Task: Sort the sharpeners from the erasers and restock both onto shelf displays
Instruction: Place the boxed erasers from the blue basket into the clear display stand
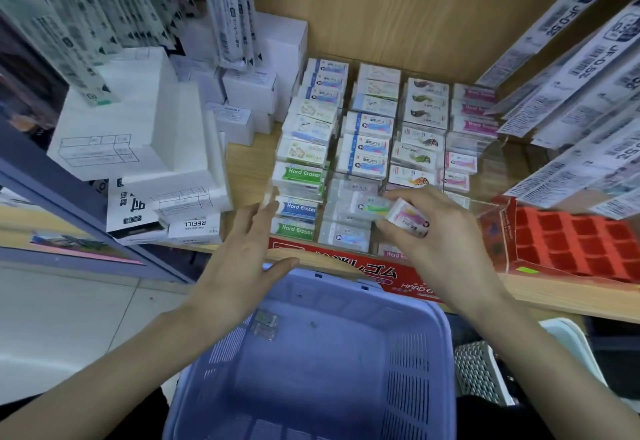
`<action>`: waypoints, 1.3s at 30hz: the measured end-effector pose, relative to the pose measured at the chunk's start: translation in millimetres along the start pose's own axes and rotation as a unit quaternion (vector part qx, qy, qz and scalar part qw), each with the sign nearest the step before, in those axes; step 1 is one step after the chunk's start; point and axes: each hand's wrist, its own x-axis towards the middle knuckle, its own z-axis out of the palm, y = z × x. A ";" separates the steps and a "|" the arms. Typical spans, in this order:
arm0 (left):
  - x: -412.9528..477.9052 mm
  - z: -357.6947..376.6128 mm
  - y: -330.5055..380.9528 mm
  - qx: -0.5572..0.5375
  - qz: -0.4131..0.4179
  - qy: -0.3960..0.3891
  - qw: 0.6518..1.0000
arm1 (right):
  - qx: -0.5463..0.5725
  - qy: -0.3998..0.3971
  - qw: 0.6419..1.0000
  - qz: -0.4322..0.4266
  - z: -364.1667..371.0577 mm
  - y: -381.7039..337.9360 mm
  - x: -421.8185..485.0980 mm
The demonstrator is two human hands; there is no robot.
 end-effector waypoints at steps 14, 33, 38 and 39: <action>-9.0 -4.1 -2.4 0.020 0.079 0.071 0.994 | 0.197 -0.021 0.978 0.063 5.0 -19.2 2.0; -13.1 0.1 32.3 -0.320 -0.031 -0.050 0.945 | 0.470 -0.019 0.860 0.199 17.7 -35.6 -22.8; -0.3 -1.8 41.9 -0.366 -0.011 -0.009 0.931 | 0.377 -0.063 0.921 0.079 13.2 -26.4 -29.8; 2.4 -1.8 44.4 -0.370 -0.005 -0.009 0.929 | 0.297 -0.063 0.953 0.023 11.0 -21.0 -31.5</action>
